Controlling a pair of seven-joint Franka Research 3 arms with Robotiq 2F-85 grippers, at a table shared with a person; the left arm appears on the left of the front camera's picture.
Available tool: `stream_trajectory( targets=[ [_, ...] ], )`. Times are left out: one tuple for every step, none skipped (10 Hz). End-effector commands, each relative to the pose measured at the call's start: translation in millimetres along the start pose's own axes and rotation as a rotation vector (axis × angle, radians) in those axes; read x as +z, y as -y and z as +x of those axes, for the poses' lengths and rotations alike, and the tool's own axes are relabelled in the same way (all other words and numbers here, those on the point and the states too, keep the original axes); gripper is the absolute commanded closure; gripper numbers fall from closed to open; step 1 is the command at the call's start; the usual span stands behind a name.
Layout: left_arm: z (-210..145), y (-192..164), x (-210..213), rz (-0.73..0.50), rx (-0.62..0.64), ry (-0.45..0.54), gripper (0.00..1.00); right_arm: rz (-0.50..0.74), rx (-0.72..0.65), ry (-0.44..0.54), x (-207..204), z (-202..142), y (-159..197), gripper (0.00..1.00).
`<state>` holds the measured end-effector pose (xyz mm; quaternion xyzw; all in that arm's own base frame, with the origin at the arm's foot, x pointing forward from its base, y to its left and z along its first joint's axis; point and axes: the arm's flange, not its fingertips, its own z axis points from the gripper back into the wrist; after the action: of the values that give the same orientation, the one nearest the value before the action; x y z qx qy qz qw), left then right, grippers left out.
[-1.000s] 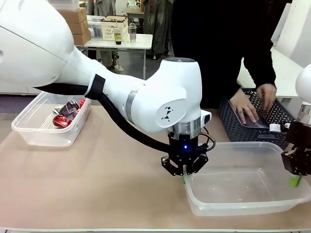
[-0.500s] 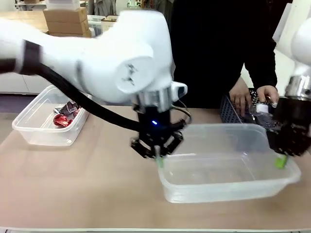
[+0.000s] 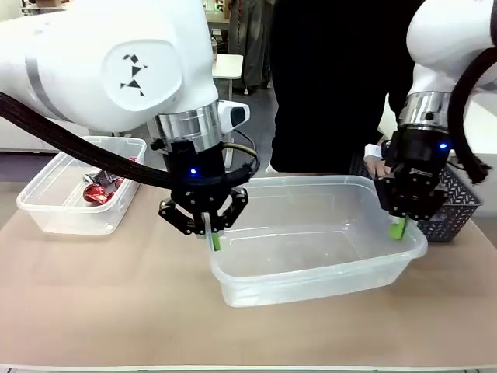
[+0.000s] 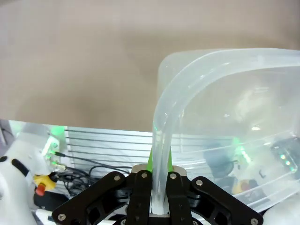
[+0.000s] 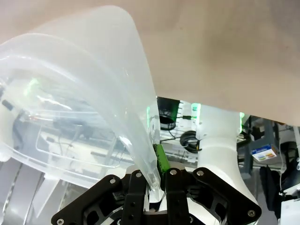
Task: Sort the waste into each basket.
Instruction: Pick up the Organizing box on the right side of the table and lift it.
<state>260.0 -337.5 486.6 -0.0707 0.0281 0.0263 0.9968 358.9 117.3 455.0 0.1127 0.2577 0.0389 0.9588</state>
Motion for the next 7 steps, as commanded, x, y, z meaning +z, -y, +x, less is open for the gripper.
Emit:
stream_trajectory(
  targets=[
    [-1, 20, -7, -0.026, -0.021, -0.017, 1.00, 0.024, 0.016, 0.020, 0, -12, 7, 1.00],
    [-1, 20, -7, -0.026, -0.021, -0.017, 1.00, 0.024, 0.016, 0.020, 0, -12, 7, 1.00],
    [-1, 20, -7, -0.026, -0.021, -0.017, 1.00, 0.024, 0.016, 0.020, 0, -12, 7, 1.00],
    [-1, 20, -7, -0.026, -0.021, -0.017, 1.00, -0.013, -0.008, 0.004, -3, -7, 10, 0.94],
    [1, 13, -9, 0.002, -0.019, -0.013, 0.96, -0.017, 0.077, 0.016, 0, 3, 3, 0.94],
    [38, 5, 0, 0.039, -0.047, 0.065, 0.96, -0.007, 0.124, 0.067, 9, 17, -4, 0.94],
    [72, -6, 3, 0.072, -0.007, 0.092, 0.96, 0.011, 0.165, 0.099, 17, 26, -12, 0.94]
  ],
)
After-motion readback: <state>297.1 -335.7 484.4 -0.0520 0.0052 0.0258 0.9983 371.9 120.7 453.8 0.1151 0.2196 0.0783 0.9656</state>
